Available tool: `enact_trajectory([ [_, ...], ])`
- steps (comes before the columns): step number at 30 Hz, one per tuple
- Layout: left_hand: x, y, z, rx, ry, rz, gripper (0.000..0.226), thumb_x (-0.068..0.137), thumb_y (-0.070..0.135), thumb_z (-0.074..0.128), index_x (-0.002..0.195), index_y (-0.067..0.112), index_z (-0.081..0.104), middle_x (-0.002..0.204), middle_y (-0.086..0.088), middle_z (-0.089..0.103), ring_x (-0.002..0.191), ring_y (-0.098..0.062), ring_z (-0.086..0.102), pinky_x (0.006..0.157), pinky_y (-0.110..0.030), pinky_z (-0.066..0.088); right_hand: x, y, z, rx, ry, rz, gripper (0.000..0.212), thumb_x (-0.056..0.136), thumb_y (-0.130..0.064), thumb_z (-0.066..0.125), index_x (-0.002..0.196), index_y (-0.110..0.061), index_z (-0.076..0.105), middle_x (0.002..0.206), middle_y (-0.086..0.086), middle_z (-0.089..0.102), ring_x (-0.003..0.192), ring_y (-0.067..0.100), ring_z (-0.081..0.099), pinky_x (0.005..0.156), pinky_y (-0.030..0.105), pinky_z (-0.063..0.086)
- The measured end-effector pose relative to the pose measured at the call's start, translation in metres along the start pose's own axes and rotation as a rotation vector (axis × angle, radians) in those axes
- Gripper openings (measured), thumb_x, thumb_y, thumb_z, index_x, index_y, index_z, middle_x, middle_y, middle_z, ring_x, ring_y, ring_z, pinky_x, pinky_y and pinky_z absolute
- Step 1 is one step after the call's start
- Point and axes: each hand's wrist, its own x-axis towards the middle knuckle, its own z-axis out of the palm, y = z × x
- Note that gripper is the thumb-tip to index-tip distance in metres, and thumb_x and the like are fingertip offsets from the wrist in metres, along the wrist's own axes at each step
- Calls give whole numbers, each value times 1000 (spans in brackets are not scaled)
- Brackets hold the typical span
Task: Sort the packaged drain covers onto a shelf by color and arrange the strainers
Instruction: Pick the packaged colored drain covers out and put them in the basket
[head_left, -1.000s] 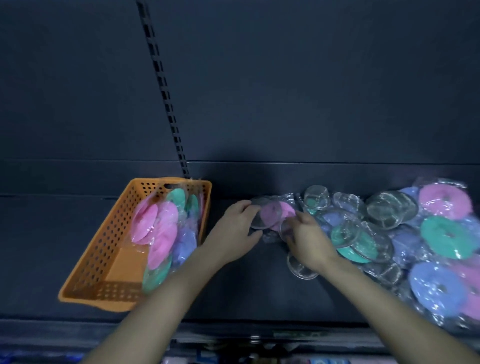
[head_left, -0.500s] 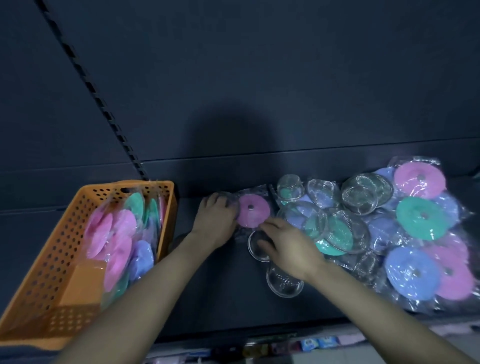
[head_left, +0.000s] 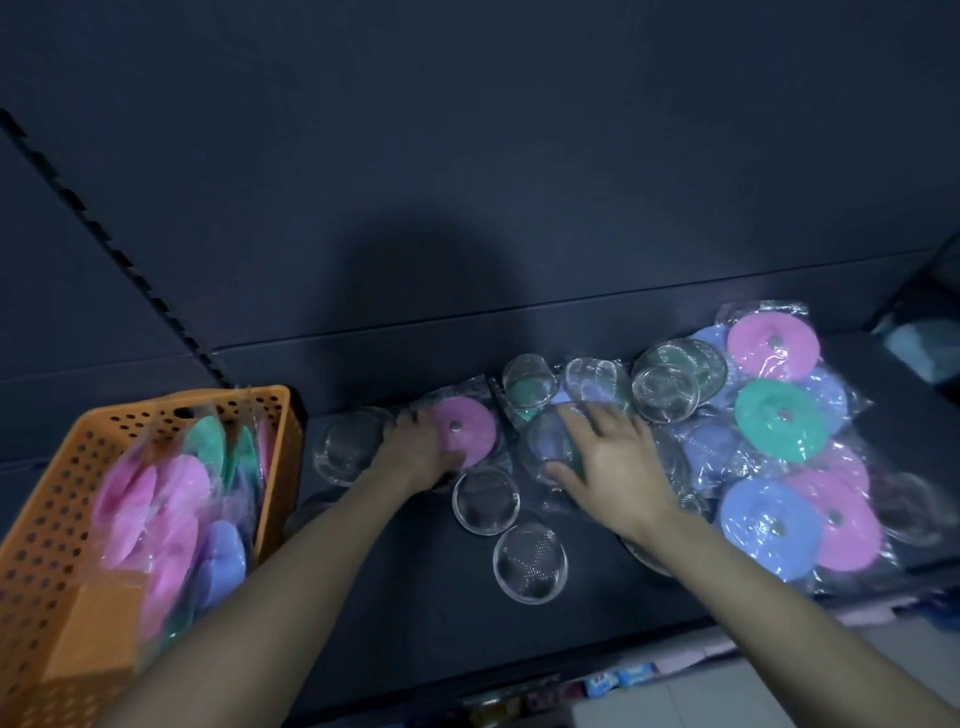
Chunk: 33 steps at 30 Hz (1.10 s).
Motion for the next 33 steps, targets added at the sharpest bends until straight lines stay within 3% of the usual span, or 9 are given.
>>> enact_trajectory([
  [3, 1, 0, -2, -40, 2, -35, 102, 77, 45, 69, 147, 3, 7, 147, -22, 27, 136, -37, 26, 113, -42, 20, -7, -6, 2, -11, 1, -154, 73, 79, -55, 58, 139, -17, 40, 142, 6, 46, 135, 28, 36, 112, 50, 14],
  [7, -1, 4, -4, -306, 108, -8, 112, 66, 25, 82, 148, 7, 8, 139, -21, 40, 126, -35, 42, 102, -38, 38, -17, -12, 13, -123, -15, -279, 73, 70, -60, 62, 128, -17, 53, 126, 2, 61, 117, 25, 57, 109, 53, 14],
  [11, -4, 6, -5, -564, 173, -37, 109, 67, 5, 79, 149, 6, 7, 137, -20, 40, 121, -29, 45, 90, -28, 39, -24, -21, 17, -60, 35, -333, 53, 80, -54, 41, 112, -18, 62, 107, -1, 69, 99, 21, 65, 100, 45, 28],
  [14, -8, 3, -7, -737, 182, -119, 75, 69, 3, 79, 131, 2, 37, 119, -14, 55, 98, -21, 53, 76, -27, 42, -16, -20, 12, 64, 7, -262, 35, 87, -38, 42, 97, -12, 64, 97, 5, 67, 91, 29, 64, 87, 38, 48],
  [16, -8, -1, -8, -847, 199, -127, 52, 68, 0, 78, 110, 7, 48, 104, -8, 58, 90, -20, 55, 70, -26, 43, -3, -18, 3, 97, 7, -175, 25, 89, -25, 48, 96, -6, 61, 96, 10, 62, 92, 34, 59, 79, 38, 51],
  [22, -5, -5, -9, -1111, 280, -168, 17, 76, -1, 68, 82, 12, 57, 87, -9, 60, 83, -26, 58, 69, -36, 48, 37, -17, -4, 35, -94, -6, 45, 93, -34, 49, 121, 0, 51, 125, 15, 53, 123, 31, 39, 102, 35, 36],
  [25, -4, -3, -9, -1125, 294, -177, 9, 82, 4, 60, 83, 11, 54, 86, -8, 58, 87, -29, 58, 71, -42, 50, 49, -23, 0, -112, -134, 44, 68, 88, -43, 54, 139, -3, 35, 144, 13, 36, 134, 33, 24, 109, 42, 24],
  [28, -5, -1, -12, -1135, 292, -197, 9, 87, 7, 55, 94, 10, 50, 91, -7, 55, 92, -30, 57, 82, -50, 52, 56, -21, 2, -231, -117, 71, 79, 82, -55, 55, 138, -3, 33, 144, 12, 32, 136, 33, 19, 108, 46, 20],
  [33, -9, 3, -15, -1151, 304, -180, 10, 90, 10, 54, 98, 13, 49, 94, -3, 54, 102, -32, 57, 89, -51, 51, 66, -8, 8, -329, -51, 19, 39, 84, -30, 56, 113, -4, 55, 119, 8, 59, 120, 31, 38, 93, 43, 31],
])
